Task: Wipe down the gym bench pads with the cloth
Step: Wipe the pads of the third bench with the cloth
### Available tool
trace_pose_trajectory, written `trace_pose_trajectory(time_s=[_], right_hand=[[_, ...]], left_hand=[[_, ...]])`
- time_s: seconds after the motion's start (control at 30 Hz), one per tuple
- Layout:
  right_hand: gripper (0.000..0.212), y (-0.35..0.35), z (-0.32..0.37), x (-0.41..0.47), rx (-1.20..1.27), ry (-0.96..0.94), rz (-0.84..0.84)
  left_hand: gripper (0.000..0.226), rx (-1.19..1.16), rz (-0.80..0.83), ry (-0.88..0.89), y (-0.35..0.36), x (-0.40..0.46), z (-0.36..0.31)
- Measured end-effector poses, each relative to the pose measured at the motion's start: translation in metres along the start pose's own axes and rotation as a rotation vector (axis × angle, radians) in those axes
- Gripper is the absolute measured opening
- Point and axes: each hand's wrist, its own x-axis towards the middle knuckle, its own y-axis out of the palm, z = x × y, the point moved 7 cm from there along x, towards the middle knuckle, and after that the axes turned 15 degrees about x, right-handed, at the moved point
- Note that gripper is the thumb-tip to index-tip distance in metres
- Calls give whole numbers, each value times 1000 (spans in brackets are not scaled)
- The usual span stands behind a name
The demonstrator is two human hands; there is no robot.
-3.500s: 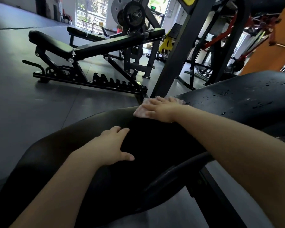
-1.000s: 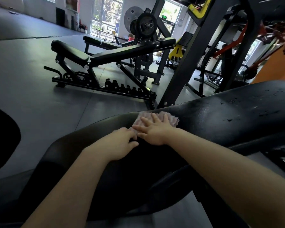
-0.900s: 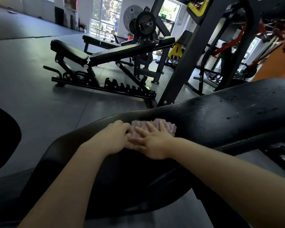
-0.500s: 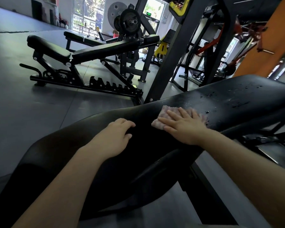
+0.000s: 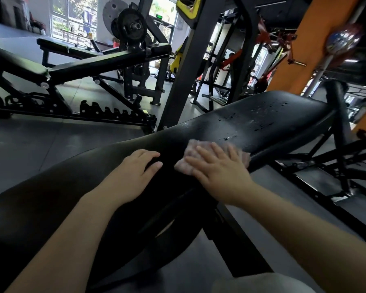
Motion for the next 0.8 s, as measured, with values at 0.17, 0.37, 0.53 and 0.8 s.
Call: trace_pose_trajectory(time_s=[0.17, 0.37, 0.53, 0.8], right_hand=[[50, -25, -67, 15, -20, 332, -38], [75, 3, 12, -15, -33, -82, 96], [50, -23, -56, 24, -36, 143, 135], [46, 0, -1, 27, -39, -149, 296]], left_hand=[[61, 30, 95, 34, 10, 5, -14], [85, 119, 256, 33, 24, 10, -10], [84, 125, 294, 37, 24, 8, -11], [86, 177, 308, 49, 25, 10, -14]])
